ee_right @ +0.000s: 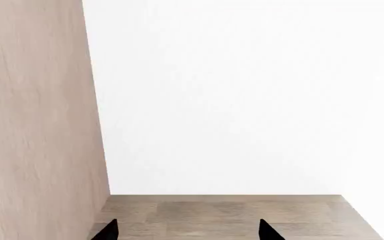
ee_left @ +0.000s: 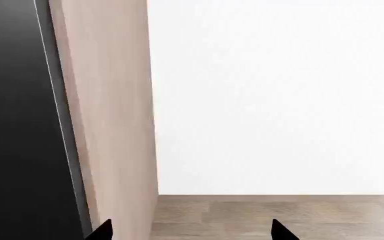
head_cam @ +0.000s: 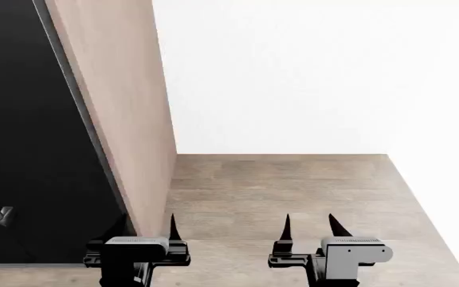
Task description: Open the fridge door
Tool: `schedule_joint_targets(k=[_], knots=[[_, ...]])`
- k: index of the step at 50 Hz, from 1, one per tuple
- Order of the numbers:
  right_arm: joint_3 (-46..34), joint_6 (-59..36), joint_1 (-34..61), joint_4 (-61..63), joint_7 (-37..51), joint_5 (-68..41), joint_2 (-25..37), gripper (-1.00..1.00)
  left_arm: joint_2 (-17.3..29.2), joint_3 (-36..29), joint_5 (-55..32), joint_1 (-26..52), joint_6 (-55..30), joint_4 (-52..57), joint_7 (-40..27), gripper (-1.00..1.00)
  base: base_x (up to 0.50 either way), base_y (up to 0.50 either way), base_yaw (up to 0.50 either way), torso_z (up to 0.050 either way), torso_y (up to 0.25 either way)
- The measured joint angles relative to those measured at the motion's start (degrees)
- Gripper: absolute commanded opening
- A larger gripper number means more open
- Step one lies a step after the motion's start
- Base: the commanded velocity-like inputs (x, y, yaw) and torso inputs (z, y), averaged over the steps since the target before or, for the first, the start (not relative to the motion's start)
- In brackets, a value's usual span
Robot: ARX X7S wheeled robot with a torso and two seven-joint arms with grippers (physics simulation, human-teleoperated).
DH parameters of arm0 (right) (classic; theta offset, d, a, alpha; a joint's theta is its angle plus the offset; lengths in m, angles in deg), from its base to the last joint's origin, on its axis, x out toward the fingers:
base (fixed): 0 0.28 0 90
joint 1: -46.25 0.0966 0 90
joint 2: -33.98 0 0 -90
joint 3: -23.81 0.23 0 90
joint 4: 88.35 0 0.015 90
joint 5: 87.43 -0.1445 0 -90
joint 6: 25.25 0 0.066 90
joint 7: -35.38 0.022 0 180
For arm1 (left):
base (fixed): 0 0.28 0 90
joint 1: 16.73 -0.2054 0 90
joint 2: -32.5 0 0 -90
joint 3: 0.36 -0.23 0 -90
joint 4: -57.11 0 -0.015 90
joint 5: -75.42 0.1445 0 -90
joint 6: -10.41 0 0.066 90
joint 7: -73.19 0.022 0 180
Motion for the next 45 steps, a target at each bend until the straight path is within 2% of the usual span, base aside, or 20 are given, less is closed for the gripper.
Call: schedule_joint_targets(k=[11,12,25,33,39,45], knots=[[-1.38,-0.23,0.00,0.07,1.47,-1.02,1.13,1.00,1.21,-1.50,-1.02,0.28,1.13,-1.54,-1.55,1.00,0.00,0.00,0.00,0.000,0.000],[-3.87,-4.30,0.69,1.06,1.41,1.71,2.10,1.00,1.96,-2.64,2.89,0.94,4.16,-3.77,-6.18,1.00,0.00,0.00,0.00,0.000,0.000],[-3.92,-2.81,0.28,1.52,3.46,-1.64,2.89,1.00,2.97,-3.44,-1.21,0.63,-1.94,1.41,-4.98,1.00,0.00,0.00,0.00,0.000,0.000],[-4.55,-3.45,-0.05,3.09,5.25,-2.54,3.66,1.00,3.64,-4.03,-2.86,1.29,-2.53,1.56,-5.72,1.00,0.00,0.00,0.00,0.000,0.000],[-4.83,-8.39,-0.12,8.43,8.16,-1.42,4.08,1.00,4.17,-3.00,-5.60,3.80,-7.97,6.08,-7.16,1.00,0.00,0.00,0.00,0.000,0.000],[-5.64,-18.60,1.46,18.01,10.21,0.61,4.87,1.00,4.74,-1.82,-9.42,7.27,-16.63,14.96,-8.88,1.00,0.00,0.00,0.00,0.000,0.000]])
